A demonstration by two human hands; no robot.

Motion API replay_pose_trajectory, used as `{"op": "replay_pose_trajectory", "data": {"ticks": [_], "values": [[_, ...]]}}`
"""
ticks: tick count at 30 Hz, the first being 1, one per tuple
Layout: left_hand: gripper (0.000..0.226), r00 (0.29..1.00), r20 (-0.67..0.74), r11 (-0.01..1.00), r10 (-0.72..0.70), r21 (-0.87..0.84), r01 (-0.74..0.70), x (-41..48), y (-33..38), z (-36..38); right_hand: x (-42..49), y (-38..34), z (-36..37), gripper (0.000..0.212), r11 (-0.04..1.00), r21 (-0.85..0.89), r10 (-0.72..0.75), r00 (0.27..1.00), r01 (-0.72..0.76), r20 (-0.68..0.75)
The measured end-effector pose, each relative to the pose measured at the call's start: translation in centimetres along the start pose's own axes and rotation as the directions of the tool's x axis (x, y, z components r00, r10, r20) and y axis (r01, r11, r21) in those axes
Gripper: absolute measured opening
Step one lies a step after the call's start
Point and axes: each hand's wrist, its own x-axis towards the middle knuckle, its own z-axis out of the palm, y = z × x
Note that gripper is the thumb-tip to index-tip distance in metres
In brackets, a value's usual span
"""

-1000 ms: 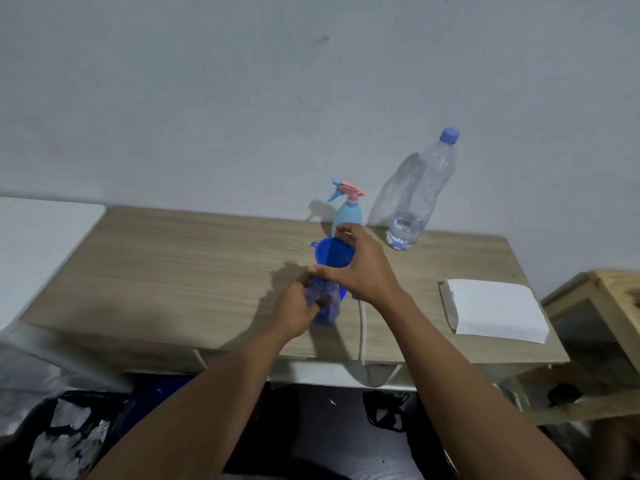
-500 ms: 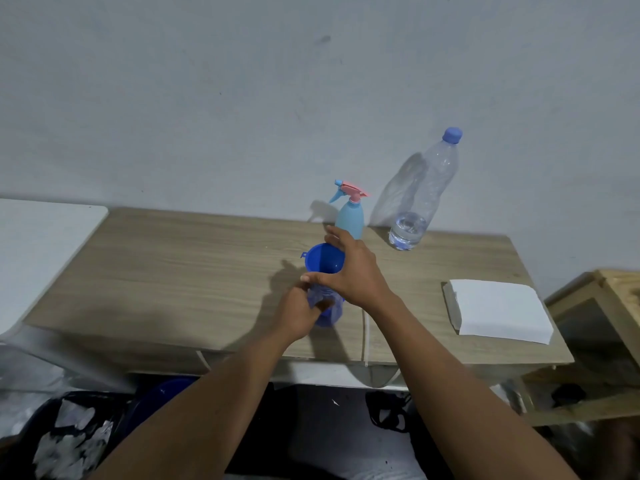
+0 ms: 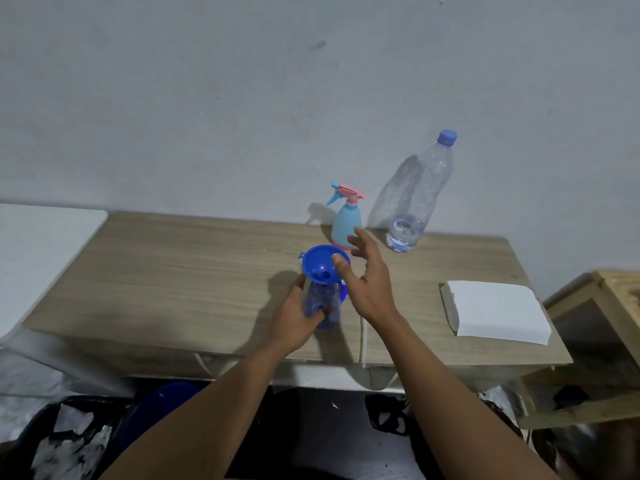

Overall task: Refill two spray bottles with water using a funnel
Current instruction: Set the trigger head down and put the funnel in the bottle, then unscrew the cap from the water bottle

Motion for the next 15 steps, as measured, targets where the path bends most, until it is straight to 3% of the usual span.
{"op": "replay_pose_trajectory", "data": {"ticks": [2,4,10,15], "values": [[0.068,0.989,-0.149,0.999,-0.025,0.042,0.031,-1.8,-0.9,0.8,-1.1,2.0,-0.9,0.067,0.996,0.062,0.070,0.992,-0.064,-0.107],[0.049,0.976,-0.214,0.995,-0.043,0.075,0.060,-4.1,-1.6,2.6,-2.4,4.4,-2.1,0.056,0.988,0.058,0.150,0.972,-0.142,-0.181],[0.036,1.000,0.014,1.000,-0.011,0.023,0.011,-4.5,1.9,9.6,-2.7,9.2,-8.5,0.040,0.960,-0.011,0.271,0.935,-0.281,-0.228],[0.031,0.996,-0.074,0.988,0.040,-0.144,-0.050,3.3,11.8,13.4,3.7,8.7,-14.4,0.036,0.967,-0.027,0.237,0.932,-0.253,-0.275]]}}
